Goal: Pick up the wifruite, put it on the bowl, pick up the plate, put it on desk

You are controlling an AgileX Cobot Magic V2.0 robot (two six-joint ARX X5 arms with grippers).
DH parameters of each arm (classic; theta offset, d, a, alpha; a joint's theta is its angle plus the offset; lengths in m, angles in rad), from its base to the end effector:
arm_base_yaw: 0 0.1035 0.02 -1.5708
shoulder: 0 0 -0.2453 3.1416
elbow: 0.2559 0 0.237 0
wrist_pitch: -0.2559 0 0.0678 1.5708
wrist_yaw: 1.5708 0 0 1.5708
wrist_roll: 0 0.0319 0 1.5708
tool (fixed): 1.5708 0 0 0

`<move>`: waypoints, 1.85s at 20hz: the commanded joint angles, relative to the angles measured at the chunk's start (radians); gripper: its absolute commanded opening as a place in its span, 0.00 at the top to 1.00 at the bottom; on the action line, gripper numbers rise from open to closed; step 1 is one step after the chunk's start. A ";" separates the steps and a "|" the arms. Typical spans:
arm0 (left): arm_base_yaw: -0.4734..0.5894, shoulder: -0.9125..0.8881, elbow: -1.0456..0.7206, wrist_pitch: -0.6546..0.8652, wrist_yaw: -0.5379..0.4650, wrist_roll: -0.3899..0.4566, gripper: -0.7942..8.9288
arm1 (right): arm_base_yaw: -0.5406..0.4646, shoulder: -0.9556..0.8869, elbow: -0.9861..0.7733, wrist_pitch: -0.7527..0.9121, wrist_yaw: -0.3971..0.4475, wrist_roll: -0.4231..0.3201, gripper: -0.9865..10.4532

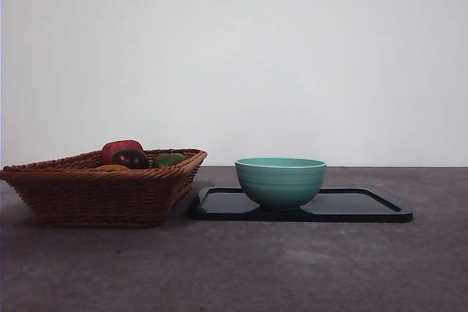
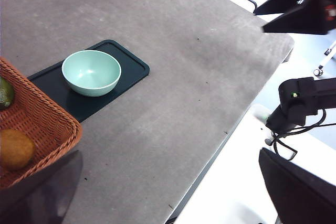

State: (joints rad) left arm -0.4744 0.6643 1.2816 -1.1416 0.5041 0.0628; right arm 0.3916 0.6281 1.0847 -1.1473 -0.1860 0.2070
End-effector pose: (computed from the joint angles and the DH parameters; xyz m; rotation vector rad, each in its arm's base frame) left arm 0.0481 -0.0420 0.3884 0.0482 0.5151 -0.9720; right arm 0.0692 0.0349 0.3394 0.1213 0.7502 0.4795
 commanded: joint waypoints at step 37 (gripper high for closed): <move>-0.006 0.002 0.012 0.011 0.006 0.012 0.28 | -0.009 1.470 0.656 0.158 0.010 -0.009 0.79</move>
State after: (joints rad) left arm -0.4744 0.6643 1.2816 -1.1412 0.5041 0.0628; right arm 0.3786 2.0754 1.7149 -0.9936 -0.1791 0.2066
